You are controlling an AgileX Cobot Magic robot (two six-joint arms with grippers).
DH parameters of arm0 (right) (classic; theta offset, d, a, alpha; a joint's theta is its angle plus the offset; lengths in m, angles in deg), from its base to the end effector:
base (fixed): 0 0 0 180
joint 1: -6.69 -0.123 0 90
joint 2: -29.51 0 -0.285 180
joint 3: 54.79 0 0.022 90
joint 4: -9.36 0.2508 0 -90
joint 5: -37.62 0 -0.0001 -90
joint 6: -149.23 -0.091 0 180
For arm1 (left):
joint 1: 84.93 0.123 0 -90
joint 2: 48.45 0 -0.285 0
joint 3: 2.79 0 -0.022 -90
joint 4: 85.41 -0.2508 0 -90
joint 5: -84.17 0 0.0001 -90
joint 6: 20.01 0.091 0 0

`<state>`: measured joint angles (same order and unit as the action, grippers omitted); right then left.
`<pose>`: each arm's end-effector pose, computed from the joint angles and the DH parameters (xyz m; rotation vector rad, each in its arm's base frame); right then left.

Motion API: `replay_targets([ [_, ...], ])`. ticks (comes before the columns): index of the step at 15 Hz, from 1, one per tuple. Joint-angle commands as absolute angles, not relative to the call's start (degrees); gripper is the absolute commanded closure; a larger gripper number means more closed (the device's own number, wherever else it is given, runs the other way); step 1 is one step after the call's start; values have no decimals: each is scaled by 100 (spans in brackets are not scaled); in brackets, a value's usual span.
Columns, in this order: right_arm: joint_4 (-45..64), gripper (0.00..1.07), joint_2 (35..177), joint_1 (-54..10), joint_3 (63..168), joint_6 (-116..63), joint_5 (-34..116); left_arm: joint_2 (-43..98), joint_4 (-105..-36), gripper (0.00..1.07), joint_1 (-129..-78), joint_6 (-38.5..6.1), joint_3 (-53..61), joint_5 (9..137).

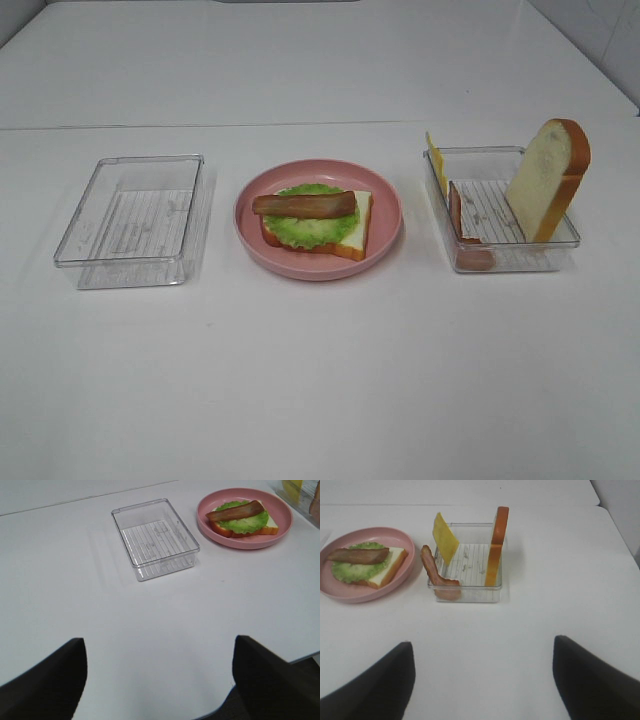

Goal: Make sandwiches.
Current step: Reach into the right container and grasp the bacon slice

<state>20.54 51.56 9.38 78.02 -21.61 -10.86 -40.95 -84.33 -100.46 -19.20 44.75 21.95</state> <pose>0.0432 0.0112 0.2983 -0.0732 2.0398 0.1010 -0.0089 0.0009 0.2802 0.2929 2.0303 -0.1826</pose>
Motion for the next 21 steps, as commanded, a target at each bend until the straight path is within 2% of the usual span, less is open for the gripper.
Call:
replay_targets([
  [1,2466,35,6285,973,7968,-1989,-197,-4209,-8427,30,-10029,-2035,4573,2401],
  [3,2890,35,7975,973,8581,-1439,-49,-4209,-8427,30,-10029,-2001,4595,2430],
  [7,3457,35,10410,973,10231,-992,-908,-4209,-8427,30,-10029,-2001,4595,2430],
  [11,3830,35,11911,932,11623,-992,-1607,-4209,-8427,30,-10029,-2001,4595,2430],
  [13,3652,36,12582,508,12213,-1066,-1693,-4209,-8427,30,-10029,-2001,4595,2430],
  [14,3182,36,13143,-133,12689,-1611,-1722,-4209,-8427,30,-10029,-2001,4595,2430],
  [15,2948,36,13475,-374,12941,-1891,-1848,-4209,-8427,30,-10029,-2001,4595,2430],
  [18,2506,38,14306,-718,13663,-2670,-2558,-4209,-8427,30,-10029,-2001,4595,2430],
  [21,2369,41,15137,-723,14345,-2905,-3114,-4209,-8427,30,-10029,-2001,4595,2430],
])
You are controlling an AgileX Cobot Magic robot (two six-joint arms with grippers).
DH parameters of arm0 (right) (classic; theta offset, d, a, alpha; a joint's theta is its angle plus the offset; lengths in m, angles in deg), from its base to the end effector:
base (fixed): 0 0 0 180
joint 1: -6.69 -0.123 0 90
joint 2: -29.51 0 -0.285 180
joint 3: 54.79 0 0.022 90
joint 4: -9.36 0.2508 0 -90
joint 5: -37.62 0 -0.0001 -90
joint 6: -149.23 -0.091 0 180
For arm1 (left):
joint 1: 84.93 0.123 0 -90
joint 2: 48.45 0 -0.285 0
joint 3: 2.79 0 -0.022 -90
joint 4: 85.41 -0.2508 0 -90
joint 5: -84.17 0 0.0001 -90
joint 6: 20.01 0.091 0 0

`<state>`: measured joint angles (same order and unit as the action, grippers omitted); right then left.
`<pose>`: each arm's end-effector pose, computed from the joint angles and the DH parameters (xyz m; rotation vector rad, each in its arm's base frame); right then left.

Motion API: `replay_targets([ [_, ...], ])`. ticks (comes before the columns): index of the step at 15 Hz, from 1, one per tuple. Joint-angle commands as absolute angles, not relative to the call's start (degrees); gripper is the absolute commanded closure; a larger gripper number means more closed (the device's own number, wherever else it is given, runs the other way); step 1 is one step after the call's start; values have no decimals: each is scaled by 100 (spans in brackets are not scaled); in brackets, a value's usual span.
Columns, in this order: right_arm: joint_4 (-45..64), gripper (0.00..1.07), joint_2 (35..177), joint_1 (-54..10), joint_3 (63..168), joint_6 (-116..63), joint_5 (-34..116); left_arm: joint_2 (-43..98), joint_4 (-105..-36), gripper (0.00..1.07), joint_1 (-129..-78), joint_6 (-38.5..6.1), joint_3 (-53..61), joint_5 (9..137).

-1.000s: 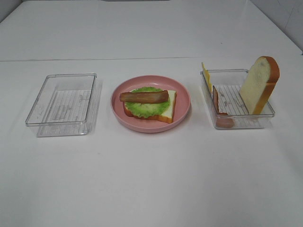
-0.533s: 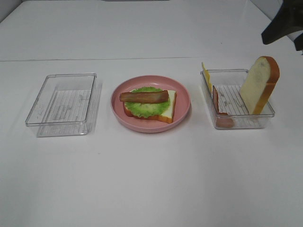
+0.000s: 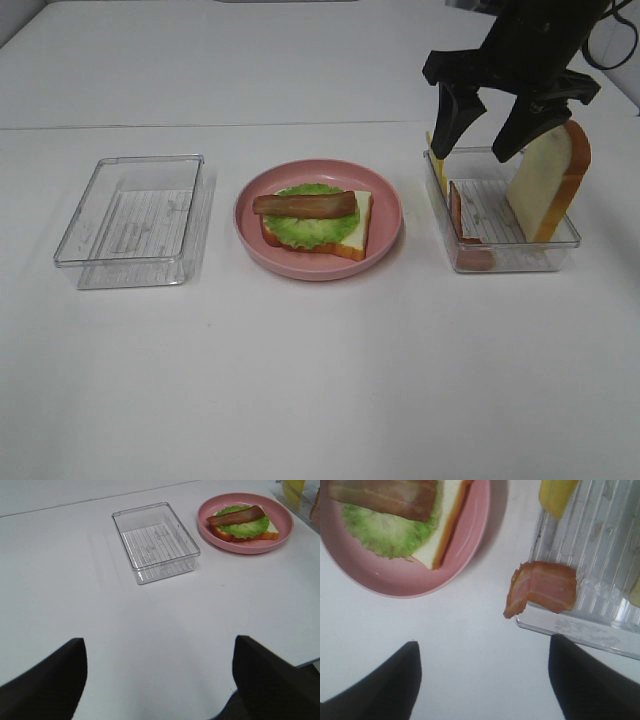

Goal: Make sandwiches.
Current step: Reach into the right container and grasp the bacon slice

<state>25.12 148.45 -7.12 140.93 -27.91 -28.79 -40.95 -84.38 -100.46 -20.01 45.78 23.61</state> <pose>0.3870 0.1185 0.2500 -0.3002 2.9440 0.4137 -0.0056 0.0001 0.2776 0.2766 2.0220 -0.1915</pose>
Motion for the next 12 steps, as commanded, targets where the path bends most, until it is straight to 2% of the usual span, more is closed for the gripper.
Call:
replay_targets([
  [1,2375,41,15320,-723,14465,-2905,-3148,-4209,-8427,30,-10029,-2001,4595,2430],
  [6,2541,44,15704,-723,14557,-2894,-3240,-4209,-8427,30,-10029,-2001,4595,2430],
  [12,2461,68,15974,-723,14557,-2894,-3085,-4209,-8427,30,-10029,-2001,4595,2430],
])
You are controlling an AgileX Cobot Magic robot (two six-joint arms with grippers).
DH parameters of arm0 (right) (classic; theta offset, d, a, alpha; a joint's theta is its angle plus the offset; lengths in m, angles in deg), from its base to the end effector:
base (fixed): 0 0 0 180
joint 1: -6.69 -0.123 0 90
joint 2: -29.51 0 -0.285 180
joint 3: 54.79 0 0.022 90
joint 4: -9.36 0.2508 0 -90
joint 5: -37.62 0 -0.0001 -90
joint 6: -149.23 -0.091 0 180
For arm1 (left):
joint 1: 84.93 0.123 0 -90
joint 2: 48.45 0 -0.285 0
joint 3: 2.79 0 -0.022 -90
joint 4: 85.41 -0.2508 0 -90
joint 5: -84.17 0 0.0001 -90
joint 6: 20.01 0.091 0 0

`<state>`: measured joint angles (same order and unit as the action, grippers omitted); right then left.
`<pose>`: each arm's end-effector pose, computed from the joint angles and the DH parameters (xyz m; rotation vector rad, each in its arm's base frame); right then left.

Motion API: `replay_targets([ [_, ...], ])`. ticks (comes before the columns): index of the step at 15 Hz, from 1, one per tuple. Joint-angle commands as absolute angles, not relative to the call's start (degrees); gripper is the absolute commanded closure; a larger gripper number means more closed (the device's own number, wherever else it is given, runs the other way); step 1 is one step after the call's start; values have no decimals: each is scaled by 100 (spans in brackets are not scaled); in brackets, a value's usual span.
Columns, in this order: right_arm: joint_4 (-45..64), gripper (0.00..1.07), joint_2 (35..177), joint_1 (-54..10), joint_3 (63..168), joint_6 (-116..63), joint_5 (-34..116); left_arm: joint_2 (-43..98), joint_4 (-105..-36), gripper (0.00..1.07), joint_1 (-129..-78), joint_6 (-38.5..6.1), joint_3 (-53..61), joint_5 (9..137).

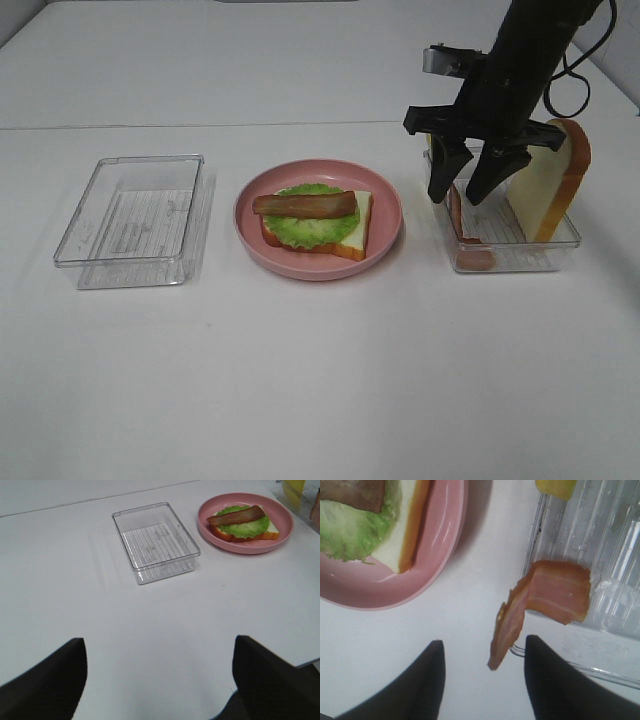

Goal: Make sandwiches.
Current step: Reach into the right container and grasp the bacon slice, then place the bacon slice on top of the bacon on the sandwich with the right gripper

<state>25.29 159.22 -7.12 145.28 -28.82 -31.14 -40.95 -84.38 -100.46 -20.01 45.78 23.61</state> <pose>0.4113 0.1251 0.1908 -0.2759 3.1018 0.4101 -0.0056 0.0001 0.2776 0.2766 2.0220 -0.1915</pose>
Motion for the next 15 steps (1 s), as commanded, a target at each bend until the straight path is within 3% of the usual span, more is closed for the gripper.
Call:
replay_targets([
  [1,2432,70,16002,-723,14557,-2894,-3057,-4209,-8427,30,-10029,-2001,4595,2430],
  [3,2420,79,16094,-723,14557,-2894,-3051,-4209,-8427,30,-10029,-2001,4595,2430],
  [5,2375,107,16100,-723,14557,-2894,-3051,-4209,-8427,30,-10029,-2001,4595,2430],
  [15,2821,107,15126,-723,14643,-2682,-3131,-4209,-8427,30,-10029,-2001,4595,2430],
])
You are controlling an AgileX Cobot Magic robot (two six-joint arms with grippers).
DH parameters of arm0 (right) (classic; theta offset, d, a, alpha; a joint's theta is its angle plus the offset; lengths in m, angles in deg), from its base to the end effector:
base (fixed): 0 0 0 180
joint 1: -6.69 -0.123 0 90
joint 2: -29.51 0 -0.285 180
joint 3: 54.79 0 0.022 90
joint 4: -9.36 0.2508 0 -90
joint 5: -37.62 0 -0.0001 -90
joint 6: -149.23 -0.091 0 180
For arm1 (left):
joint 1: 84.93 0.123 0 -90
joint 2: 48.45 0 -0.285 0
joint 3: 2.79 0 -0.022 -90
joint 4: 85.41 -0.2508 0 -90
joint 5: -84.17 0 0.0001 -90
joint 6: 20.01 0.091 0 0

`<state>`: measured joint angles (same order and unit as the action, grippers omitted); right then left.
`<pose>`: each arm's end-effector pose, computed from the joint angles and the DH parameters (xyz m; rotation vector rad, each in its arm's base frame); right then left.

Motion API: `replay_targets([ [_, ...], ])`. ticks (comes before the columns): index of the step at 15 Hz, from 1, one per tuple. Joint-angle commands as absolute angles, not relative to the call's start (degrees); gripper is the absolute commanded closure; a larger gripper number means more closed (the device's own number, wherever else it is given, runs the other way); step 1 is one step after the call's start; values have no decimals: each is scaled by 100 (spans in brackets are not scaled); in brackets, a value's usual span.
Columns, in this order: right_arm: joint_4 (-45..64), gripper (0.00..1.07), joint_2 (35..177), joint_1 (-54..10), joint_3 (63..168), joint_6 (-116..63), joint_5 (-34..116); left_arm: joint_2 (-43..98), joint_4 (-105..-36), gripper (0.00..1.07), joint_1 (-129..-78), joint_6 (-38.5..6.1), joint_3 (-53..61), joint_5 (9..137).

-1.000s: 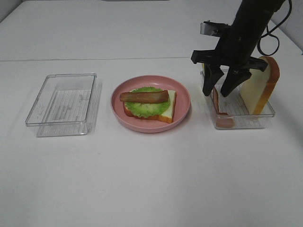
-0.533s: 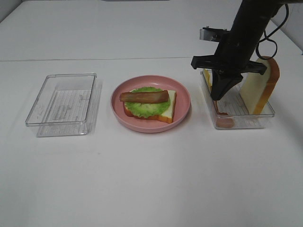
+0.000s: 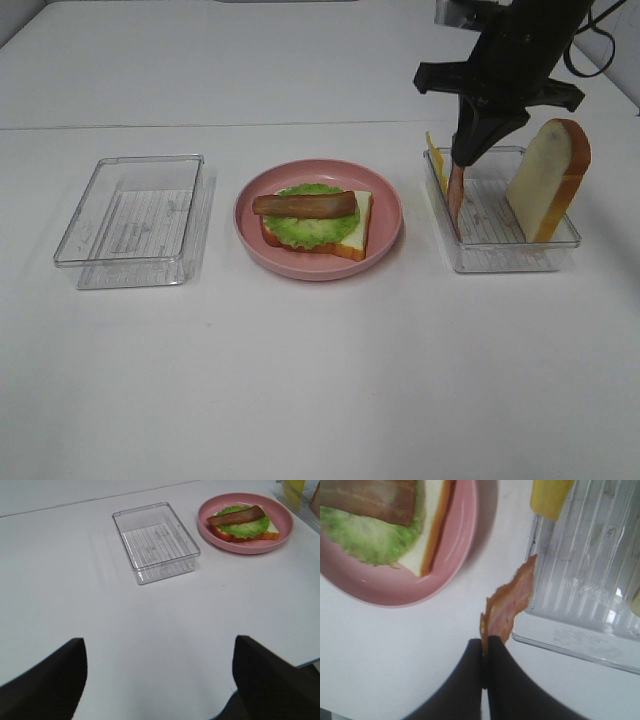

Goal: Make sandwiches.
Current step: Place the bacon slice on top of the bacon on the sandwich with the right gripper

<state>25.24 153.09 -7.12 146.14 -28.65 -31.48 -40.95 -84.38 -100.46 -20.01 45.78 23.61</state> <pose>0.4031 0.1231 0.2401 -0.2953 2.9827 0.4209 -0.0056 0.0001 0.2776 0.2766 2.0220 -0.1915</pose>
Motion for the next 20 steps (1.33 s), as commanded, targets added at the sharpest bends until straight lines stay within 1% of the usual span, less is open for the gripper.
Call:
replay_targets([
  [1,3274,107,15034,-723,14643,-2384,-3097,-4209,-8427,30,-10029,-2001,4595,2430],
  [4,4781,107,15040,-746,14637,-1685,-3028,-4209,-8427,30,-10029,-2001,4595,2430],
  [7,5904,107,15292,-861,14637,-1192,-2575,-4209,-8427,30,-10029,-2001,4595,2430],
  [9,6380,107,15498,-970,14637,-1003,-2346,-4209,-8427,30,-10029,-2001,4595,2430],
  [12,7388,107,16123,-1251,14637,-585,-1830,-4209,-8427,30,-10029,-2001,4595,2430],
  [14,7497,107,16329,-1296,14637,-545,-1710,-4209,-8427,30,-10029,-2001,4595,2430],
  [16,7216,107,16392,-1291,14637,-573,-1527,-4209,-8427,30,-10029,-2001,4595,2430],
  [19,6179,107,16357,-1291,14637,-1399,-1361,-4209,-8427,30,-10029,-2001,4595,2430],
  [20,6030,107,16357,-1291,14637,-1513,-1361,-4209,-8427,30,-10029,-2001,4595,2430],
])
